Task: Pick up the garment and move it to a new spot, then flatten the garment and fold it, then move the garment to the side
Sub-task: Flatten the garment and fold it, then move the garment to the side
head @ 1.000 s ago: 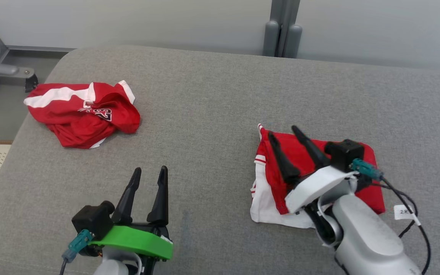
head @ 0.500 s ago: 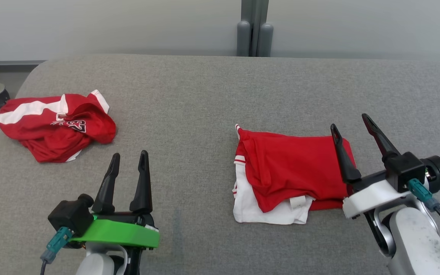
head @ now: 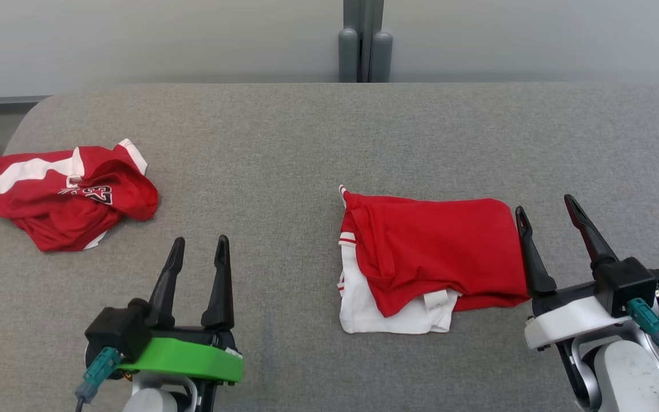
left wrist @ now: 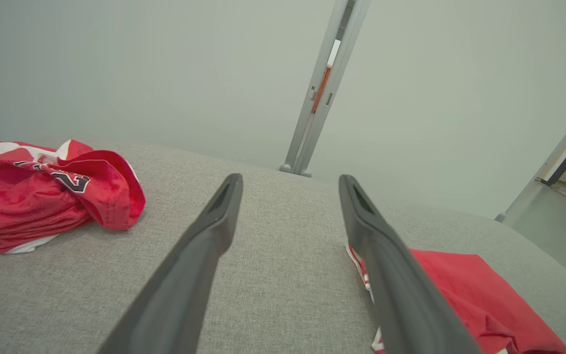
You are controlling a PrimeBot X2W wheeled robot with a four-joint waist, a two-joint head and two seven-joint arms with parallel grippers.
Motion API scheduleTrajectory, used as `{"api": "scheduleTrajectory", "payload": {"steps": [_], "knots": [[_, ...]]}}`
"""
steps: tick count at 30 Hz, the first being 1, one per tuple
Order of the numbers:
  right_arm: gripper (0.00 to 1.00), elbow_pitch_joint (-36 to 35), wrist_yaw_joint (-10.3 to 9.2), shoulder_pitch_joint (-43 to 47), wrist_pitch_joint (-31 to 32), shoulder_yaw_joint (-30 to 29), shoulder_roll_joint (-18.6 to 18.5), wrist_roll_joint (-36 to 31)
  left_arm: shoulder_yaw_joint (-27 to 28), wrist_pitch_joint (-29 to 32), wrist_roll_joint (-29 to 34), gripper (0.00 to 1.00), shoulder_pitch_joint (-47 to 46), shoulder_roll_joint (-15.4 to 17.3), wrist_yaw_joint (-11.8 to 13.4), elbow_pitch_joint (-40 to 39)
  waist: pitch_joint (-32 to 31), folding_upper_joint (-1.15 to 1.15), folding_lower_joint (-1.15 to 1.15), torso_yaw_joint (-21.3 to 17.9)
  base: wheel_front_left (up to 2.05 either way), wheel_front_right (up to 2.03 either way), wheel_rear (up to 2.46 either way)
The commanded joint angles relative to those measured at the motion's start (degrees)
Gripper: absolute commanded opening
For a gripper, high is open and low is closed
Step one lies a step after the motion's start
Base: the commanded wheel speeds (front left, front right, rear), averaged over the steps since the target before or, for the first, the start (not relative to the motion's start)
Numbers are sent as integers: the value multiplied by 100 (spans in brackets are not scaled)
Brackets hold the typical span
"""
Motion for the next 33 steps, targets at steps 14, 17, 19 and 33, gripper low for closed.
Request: {"api": "scheduleTrajectory", "payload": {"steps": [14, 17, 19, 33], "knots": [[100, 33, -10, 17, -17, -51, 73, -49, -59, 0, -13, 100, 56, 13, -12, 45, 20, 0, 0, -2, 0, 0, 0], [100, 193, -10, 62, -17, -151, 122, 53, -121, 0, 4, 100, 36, 13, -32, 45, 42, 0, 0, 7, 0, 0, 0], [100, 374, -10, 72, -17, -263, 160, 130, -206, 0, 31, 100, 12, 13, -44, 25, 67, 0, 0, 22, 0, 0, 0], [100, 1920, -10, -554, -17, -660, 340, 639, -427, 0, 109, 100, -265, 13, -77, 17, 549, 0, 0, 166, 0, 0, 0]]}}
